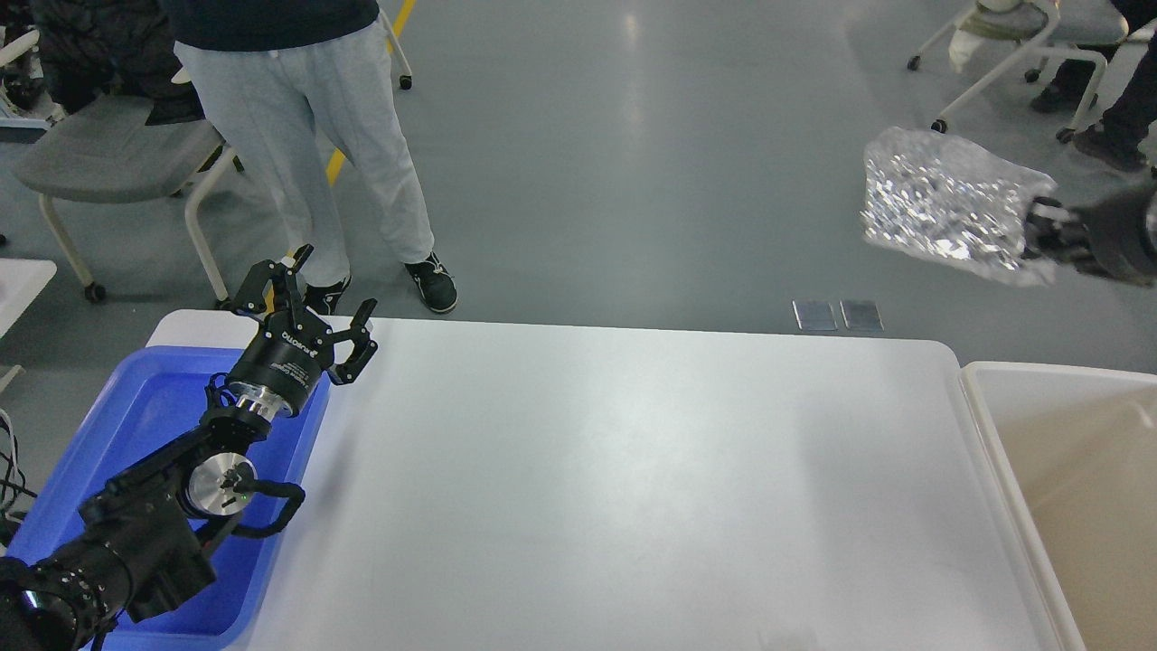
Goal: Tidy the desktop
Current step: 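Move the bag over the white bin and release it inside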
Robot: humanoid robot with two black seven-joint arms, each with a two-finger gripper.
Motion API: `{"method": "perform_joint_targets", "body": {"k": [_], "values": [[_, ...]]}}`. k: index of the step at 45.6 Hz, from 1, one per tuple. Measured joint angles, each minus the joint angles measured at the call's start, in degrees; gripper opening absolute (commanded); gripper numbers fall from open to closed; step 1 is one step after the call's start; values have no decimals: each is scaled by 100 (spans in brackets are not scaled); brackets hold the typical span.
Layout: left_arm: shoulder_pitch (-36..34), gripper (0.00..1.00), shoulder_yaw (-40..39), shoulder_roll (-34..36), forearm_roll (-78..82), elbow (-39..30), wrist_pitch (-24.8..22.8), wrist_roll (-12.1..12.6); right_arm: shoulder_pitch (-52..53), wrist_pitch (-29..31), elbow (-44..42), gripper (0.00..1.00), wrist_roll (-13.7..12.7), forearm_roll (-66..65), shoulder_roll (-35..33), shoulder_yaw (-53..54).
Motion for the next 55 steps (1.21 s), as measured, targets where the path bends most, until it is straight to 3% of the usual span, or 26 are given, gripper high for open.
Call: {"method": "perform_joint_targets", "body": {"k": [15,26,34,45,55], "values": [[0,100,0,-1,0,0,5,0,-1576,-768,-492,0,7,442,-838,480],[0,100,0,0,1,0,6,0,-3040,-963,-1320,0,13,1471,-807,1374],[0,100,0,-1,1,0,6,0,-4125,-1011,-2450,0,14,2115,-194,2131],[0,100,0,-1,1,0,6,0,-5131,-1064,-4851,0,23,2546,1367,3005],[0,100,0,-1,0,0,6,0,-5634,-1210,-5778,0,19,2758,2076,3708]]}}
